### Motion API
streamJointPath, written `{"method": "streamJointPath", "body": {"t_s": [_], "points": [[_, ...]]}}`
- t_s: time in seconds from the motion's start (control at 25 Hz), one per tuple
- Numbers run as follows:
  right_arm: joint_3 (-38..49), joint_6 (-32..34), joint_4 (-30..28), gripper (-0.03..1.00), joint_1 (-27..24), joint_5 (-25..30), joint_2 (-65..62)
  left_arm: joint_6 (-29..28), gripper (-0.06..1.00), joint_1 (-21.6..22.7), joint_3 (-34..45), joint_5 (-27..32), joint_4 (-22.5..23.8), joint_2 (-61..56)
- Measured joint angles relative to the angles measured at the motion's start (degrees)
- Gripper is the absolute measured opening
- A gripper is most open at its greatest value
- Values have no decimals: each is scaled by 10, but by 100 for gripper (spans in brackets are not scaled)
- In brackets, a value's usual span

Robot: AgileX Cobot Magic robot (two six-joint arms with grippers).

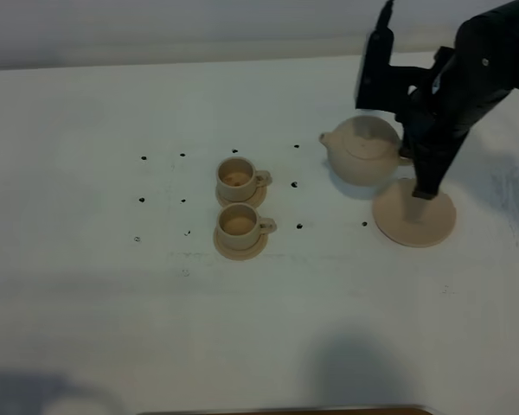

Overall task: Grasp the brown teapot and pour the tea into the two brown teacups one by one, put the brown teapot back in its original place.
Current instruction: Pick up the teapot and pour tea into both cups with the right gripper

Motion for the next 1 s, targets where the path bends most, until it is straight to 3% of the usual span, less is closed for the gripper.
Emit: {"method": "streamJointPath", "body": {"t_s": [1.0], "points": [[-63, 211, -100, 9, 109, -36, 66, 0, 48, 0, 0, 0, 0, 0]]}}
